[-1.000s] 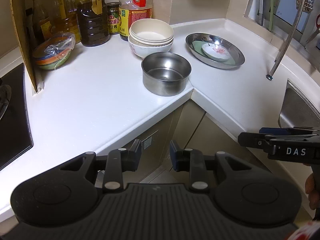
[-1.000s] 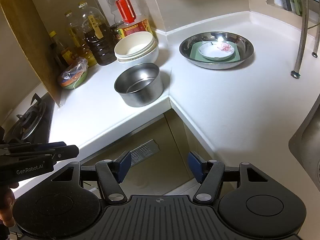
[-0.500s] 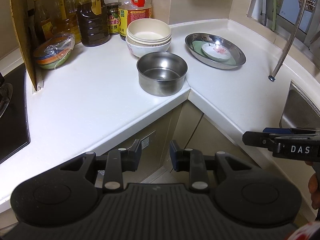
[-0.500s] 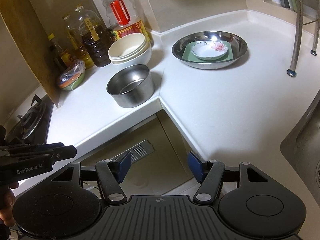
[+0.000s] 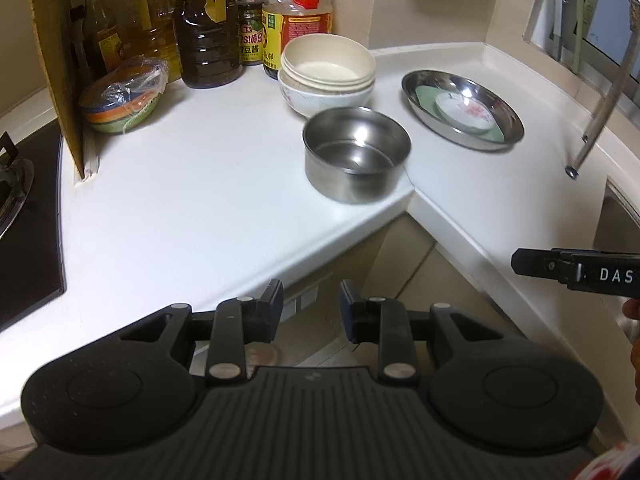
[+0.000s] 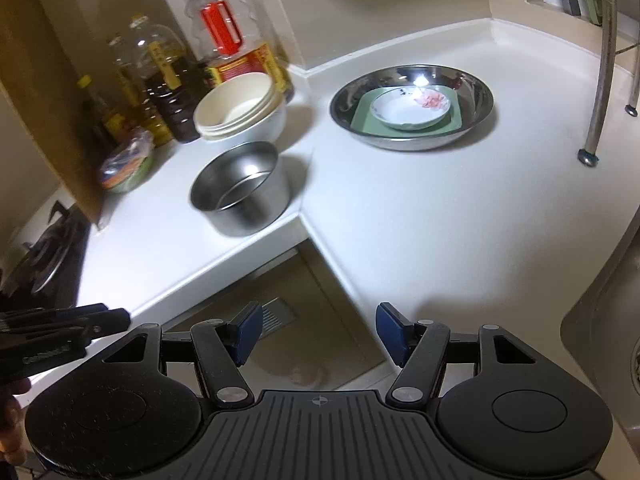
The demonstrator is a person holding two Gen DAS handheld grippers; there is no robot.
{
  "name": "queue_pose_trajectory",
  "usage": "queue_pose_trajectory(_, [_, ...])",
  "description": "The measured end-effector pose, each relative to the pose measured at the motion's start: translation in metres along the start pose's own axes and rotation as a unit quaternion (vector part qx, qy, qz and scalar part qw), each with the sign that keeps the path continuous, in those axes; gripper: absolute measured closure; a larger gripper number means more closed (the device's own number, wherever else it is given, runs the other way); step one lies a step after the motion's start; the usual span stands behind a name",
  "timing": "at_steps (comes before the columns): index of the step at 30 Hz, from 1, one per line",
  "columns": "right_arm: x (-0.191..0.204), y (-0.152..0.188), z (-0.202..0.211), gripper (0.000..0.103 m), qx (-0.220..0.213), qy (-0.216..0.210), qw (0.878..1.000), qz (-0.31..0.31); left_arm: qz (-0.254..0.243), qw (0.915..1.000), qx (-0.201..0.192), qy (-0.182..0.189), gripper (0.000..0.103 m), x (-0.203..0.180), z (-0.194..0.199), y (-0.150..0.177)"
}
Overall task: Organize plates and bowls
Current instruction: 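Move the left gripper to the steel pot and grasp its rim, then lift the steel pot with the left gripper and carry it over the bowl stack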
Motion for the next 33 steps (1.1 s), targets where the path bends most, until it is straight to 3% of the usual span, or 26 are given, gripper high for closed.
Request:
queue_pose_trajectory(7, [0.009, -0.033, -0.022, 0.040, -0.030, 0.017, 0.999, 0.005, 0.002, 0.9994, -0.019, 0.029, 0.076, 0.015, -0.031, -0.035])
queue_pose_trajectory(15, [0.033, -0.065, -0.058, 0.041, -0.044, 0.003, 0.999, 0.015, 0.010, 0.9978, -0.027, 0.059, 0.076, 0.031, -0.074, -0.073])
queue_pose_trajectory(33, [0.060, -0.086, -0.116, 0.061, -0.035, 0.008, 0.999, 0.021, 0.004, 0.9968, -0.021, 0.077, 0.076, 0.042, -0.124, -0.106])
Point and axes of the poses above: each gripper's, at about its wrist camera, not at the fingertips, and z roughly against the way its jaws point, x to its left, y to its underside, the point moved 3 cm from there along -z, roughly the way its jaws point, and after that the axes turned 11 degrees about -z, right-handed, at the moved point
